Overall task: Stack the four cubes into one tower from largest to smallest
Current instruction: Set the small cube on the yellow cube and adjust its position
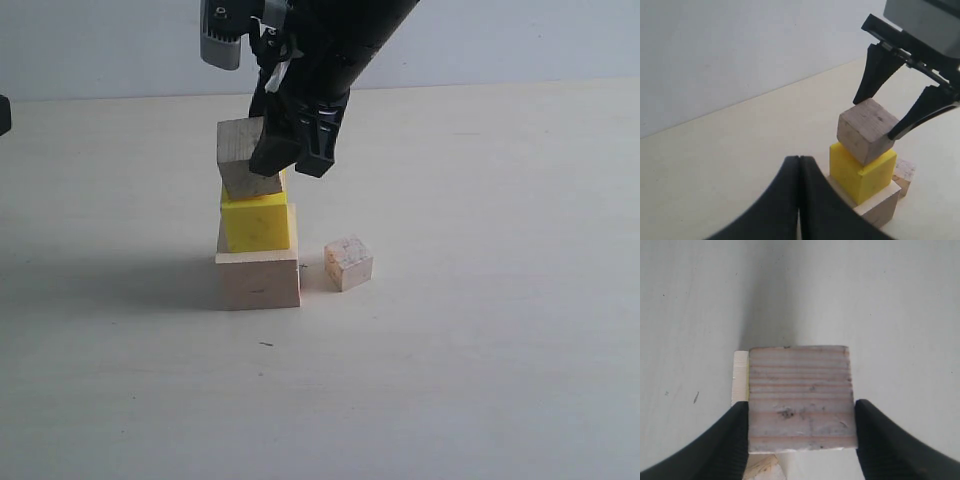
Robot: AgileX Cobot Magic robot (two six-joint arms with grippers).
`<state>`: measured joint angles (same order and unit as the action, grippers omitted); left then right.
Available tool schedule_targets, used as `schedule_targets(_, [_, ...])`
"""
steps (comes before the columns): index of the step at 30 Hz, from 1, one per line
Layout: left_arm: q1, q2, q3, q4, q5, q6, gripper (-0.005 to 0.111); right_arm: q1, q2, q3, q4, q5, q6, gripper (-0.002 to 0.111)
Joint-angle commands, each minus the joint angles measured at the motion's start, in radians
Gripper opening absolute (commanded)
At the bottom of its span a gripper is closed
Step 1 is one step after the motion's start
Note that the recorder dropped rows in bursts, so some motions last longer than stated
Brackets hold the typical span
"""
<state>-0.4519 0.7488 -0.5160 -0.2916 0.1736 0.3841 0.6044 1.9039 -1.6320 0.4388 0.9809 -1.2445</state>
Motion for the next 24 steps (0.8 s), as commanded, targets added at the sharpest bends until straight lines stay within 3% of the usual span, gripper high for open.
schedule_targets(1, [0.002,0.006,0.003,0.001,-0.004,0.002,0.0,-0.003,-0.002,-0.012,0.016,-0.011,-0.009,0.009])
schedule_targets(8, [0.002,0.006,0.003,0.001,-0.004,0.002,0.0,-0.003,-0.002,-0.012,0.016,-0.007,-0.009,0.049])
schedule_targets(10, [0.002,0.006,0.003,0.001,-0.004,0.004,0.0,-0.003,-0.002,-0.012,0.016,-0.007,-0.009,0.054])
schedule_targets(24, [0.002,0.006,0.003,0.001,-0.004,0.004,0.0,-0.003,-0.002,-0.012,0.014,-0.011,-0.009,0.056])
